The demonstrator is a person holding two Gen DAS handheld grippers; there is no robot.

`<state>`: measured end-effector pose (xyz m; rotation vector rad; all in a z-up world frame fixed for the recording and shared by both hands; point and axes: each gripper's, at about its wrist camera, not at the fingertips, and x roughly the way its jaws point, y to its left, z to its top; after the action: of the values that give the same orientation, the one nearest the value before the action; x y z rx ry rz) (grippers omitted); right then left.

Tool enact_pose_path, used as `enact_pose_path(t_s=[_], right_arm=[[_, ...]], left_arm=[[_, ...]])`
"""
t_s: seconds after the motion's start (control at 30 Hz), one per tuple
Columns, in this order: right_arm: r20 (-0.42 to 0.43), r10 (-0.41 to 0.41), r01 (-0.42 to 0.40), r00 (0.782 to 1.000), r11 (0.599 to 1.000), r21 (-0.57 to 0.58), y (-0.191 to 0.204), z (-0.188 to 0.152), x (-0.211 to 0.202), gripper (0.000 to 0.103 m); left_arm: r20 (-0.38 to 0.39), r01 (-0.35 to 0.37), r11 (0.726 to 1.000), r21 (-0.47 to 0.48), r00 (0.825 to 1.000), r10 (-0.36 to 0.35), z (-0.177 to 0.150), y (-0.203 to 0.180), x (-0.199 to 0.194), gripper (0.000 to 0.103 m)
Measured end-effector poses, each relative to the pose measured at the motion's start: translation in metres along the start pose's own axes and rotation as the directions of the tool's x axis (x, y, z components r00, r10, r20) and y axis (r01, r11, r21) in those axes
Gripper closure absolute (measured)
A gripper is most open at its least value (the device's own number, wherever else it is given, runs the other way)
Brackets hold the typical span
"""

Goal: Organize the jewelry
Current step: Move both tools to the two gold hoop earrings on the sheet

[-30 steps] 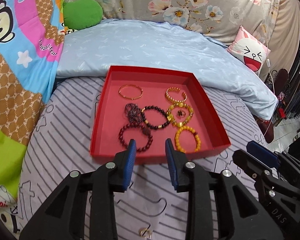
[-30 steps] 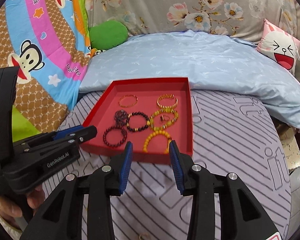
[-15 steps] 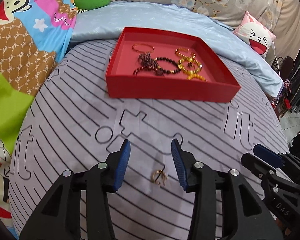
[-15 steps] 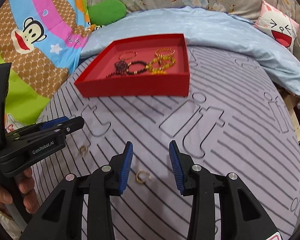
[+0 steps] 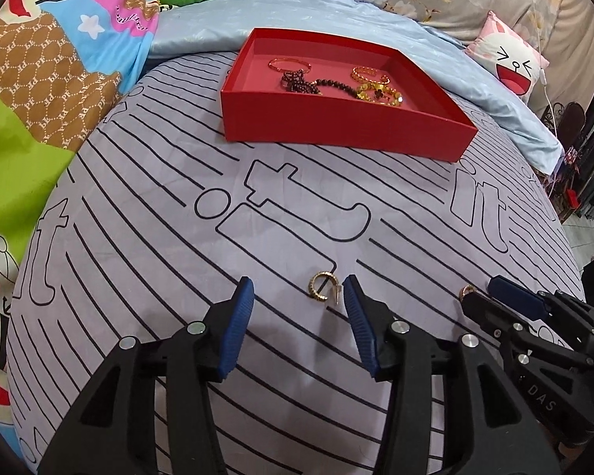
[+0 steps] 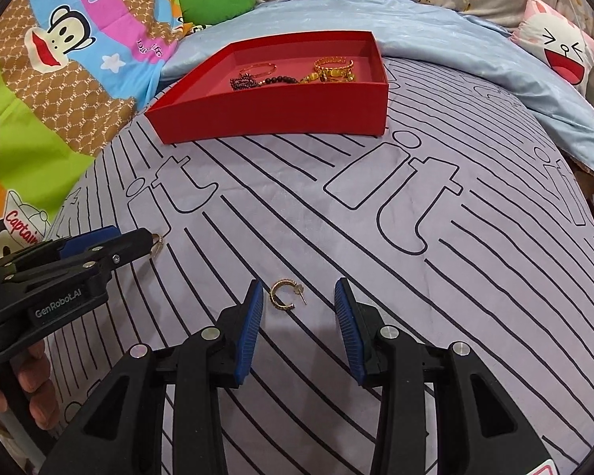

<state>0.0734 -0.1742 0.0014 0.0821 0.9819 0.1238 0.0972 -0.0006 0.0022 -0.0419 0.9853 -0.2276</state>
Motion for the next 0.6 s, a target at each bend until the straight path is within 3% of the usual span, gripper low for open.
enact_pose_path(t_s=[0.23,0.47,0.6], right_arm=[[0.006,-0.019,0.019,1.0,0.999,-0.027,0.0044,-0.0016,0.001,0.067],[0.01,-0.031,0.031,0.999,0.999,-0.032,0.0038,-0.0022,0.0017,0.081],[0.012,-0.031,0.031,0.999,0.999,-0.029,0.0021,-0.002,0.0021,0.084]], left_arm=[[-0.007,-0.001,1.0,0.006,1.0,0.001,-0.0035,-0.0024,0.0014,0.055],[-0.008,-0.003,1.0,0.01,1.0,0.003,-0.0037,-0.0051,0.0037,0.055],[-0.003,-0.005,1.0,0.019,1.0,0.005,-0.0033,-0.0068,0.005,0.056]])
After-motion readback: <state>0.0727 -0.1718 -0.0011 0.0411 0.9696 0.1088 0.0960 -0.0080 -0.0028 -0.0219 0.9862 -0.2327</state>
